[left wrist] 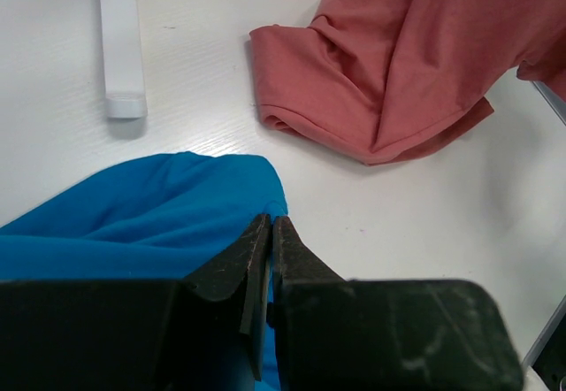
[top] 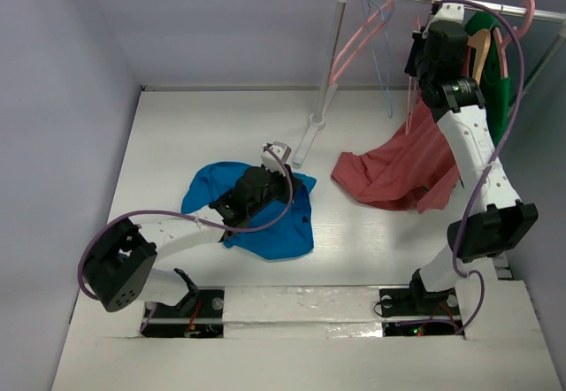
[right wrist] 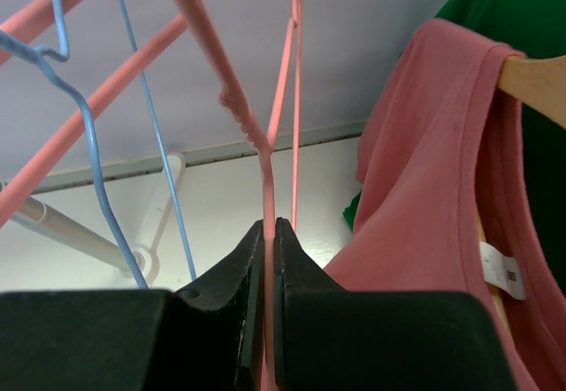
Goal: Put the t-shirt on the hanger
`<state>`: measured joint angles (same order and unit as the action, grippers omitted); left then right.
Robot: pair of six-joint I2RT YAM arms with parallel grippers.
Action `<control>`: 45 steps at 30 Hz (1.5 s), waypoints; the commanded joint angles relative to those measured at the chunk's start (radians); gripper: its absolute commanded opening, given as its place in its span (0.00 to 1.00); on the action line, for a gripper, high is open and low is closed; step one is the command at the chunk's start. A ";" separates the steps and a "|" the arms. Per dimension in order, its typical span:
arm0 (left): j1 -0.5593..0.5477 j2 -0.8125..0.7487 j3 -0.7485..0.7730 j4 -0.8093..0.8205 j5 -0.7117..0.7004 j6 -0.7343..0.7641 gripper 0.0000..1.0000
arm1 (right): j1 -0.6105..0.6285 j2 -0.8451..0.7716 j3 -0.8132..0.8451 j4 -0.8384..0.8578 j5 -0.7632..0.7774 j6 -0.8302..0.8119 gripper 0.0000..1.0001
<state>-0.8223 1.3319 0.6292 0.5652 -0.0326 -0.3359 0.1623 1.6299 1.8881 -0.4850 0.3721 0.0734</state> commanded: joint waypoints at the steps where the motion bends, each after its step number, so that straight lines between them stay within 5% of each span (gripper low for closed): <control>1: 0.002 -0.013 -0.003 0.071 0.017 -0.014 0.00 | -0.012 -0.088 -0.038 0.138 0.002 -0.061 0.00; 16: 0.002 -0.019 -0.010 0.078 0.013 -0.015 0.00 | -0.012 -0.304 -0.354 0.304 -0.090 -0.041 0.00; 30: 0.002 -0.008 -0.005 0.093 0.004 -0.023 0.00 | -0.003 -0.639 -0.736 0.208 -0.186 0.178 0.00; 38: 0.002 0.018 0.038 0.067 -0.033 -0.029 0.00 | 0.138 -0.947 -1.053 0.010 -0.257 0.385 0.00; 45: 0.035 0.038 0.079 0.045 -0.070 -0.048 0.00 | 0.336 -1.061 -1.225 -0.029 -0.388 0.552 0.00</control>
<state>-0.8009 1.3640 0.6487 0.5789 -0.0727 -0.3656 0.4286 0.6025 0.7021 -0.5056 0.0521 0.5182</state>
